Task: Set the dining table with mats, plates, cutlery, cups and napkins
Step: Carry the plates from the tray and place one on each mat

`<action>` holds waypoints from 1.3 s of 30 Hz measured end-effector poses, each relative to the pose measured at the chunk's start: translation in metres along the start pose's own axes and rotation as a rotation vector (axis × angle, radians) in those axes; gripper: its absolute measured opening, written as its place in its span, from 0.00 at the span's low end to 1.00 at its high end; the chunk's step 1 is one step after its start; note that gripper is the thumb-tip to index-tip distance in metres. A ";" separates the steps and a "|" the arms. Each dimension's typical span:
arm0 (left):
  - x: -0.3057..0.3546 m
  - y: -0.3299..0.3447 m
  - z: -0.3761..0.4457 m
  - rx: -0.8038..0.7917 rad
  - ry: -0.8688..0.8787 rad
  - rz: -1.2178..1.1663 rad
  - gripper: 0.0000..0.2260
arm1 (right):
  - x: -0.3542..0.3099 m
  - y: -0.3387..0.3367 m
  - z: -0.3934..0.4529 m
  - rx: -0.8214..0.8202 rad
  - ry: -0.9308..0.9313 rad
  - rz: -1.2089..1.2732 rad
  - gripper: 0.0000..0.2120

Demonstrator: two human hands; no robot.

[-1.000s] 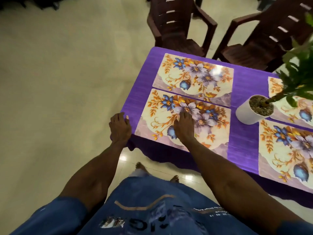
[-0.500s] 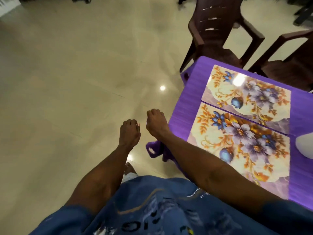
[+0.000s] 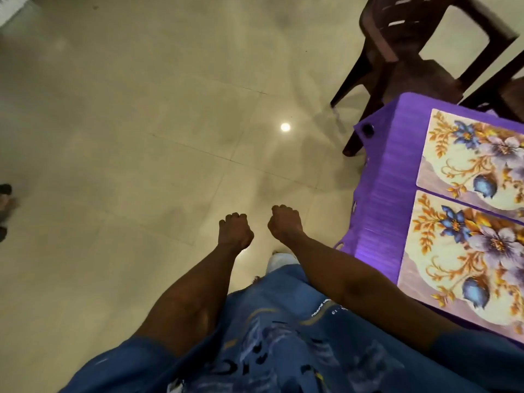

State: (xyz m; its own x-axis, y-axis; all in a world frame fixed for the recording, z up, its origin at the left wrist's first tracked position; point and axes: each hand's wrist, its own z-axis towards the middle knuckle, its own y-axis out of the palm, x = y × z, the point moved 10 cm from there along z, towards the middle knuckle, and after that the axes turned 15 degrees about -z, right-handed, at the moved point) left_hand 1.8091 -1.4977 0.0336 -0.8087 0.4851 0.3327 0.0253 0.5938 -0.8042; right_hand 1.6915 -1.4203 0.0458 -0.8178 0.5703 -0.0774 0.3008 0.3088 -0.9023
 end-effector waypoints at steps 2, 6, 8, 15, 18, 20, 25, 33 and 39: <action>0.006 -0.002 0.022 -0.032 0.033 0.024 0.13 | 0.000 -0.004 0.021 -0.049 0.036 0.038 0.09; 0.022 -0.018 0.081 -0.077 0.101 0.079 0.13 | 0.018 -0.005 0.072 -0.097 0.159 0.172 0.09; 0.033 -0.030 0.118 -0.091 0.128 0.099 0.12 | 0.034 -0.012 0.102 -0.115 0.209 0.205 0.11; 0.101 -0.111 0.257 -0.089 0.236 0.182 0.13 | 0.110 -0.098 0.216 -0.062 0.317 0.267 0.11; 0.151 -0.146 0.320 -0.078 0.313 0.196 0.13 | 0.146 -0.147 0.267 -0.001 0.374 0.319 0.11; 0.184 -0.160 0.350 -0.088 0.354 0.198 0.12 | 0.167 -0.166 0.287 0.018 0.429 0.345 0.10; 0.278 -0.161 0.406 -0.172 0.507 0.264 0.13 | 0.229 -0.179 0.314 0.017 0.594 0.411 0.10; 0.411 -0.163 0.515 -0.287 0.749 0.321 0.13 | 0.334 -0.212 0.390 0.049 0.818 0.451 0.10; 0.458 -0.243 0.669 -0.280 0.773 0.335 0.12 | 0.367 -0.300 0.554 0.030 0.715 0.421 0.12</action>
State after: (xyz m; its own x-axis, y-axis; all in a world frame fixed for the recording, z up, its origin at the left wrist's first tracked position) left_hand 1.0393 -1.8492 0.0518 -0.1123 0.8995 0.4223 0.4145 0.4286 -0.8028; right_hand 1.0290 -1.7252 0.0535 -0.1275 0.9830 -0.1320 0.4908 -0.0531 -0.8696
